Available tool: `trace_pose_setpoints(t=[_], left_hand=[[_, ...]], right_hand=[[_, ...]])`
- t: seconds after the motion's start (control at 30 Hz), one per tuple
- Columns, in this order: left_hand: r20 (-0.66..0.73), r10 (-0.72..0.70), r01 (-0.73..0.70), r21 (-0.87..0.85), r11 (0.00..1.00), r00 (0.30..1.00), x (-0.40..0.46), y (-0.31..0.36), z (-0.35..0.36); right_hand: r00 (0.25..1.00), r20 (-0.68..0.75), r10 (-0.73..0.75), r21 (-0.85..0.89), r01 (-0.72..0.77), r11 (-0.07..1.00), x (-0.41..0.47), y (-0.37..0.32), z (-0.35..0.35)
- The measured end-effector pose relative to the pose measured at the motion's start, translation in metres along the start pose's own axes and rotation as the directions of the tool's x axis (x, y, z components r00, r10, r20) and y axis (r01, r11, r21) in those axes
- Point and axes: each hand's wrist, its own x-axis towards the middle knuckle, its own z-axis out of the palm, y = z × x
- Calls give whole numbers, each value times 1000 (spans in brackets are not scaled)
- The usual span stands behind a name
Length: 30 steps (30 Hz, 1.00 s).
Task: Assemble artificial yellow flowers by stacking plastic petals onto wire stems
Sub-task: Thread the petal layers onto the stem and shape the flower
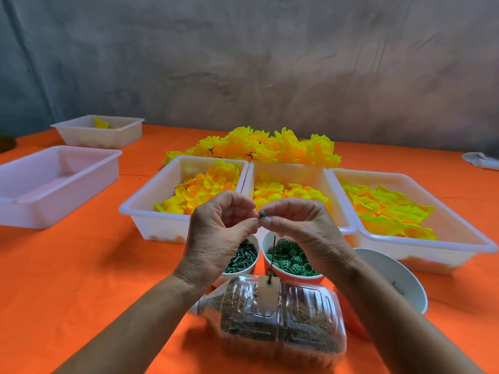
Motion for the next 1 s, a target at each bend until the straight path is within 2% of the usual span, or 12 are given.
trace_pose_setpoints(t=[0.17,0.27,0.5,0.63,0.77,1.0], left_hand=[[13,-26,26,6,1000,1000,-3,1,0],[5,-32,32,-2,999,999,-8,3,-1],[21,-44,47,-135,990,999,-25,19,1],[38,-30,36,-151,988,999,-34,24,3],[47,-5,11,-118,993,999,-35,29,10],[22,92,-91,-39,995,996,-27,41,19]], right_hand=[[996,-87,-11,-128,-1,992,0,-4,2],[989,-150,14,-101,-30,994,-3,-11,-3],[987,-162,-21,-209,-14,978,-24,-33,-12],[983,-181,-5,-145,-22,989,-35,-40,-10],[985,-167,34,-81,-48,996,-39,-43,-7],[998,-65,-10,-117,2,993,-39,-51,3]])
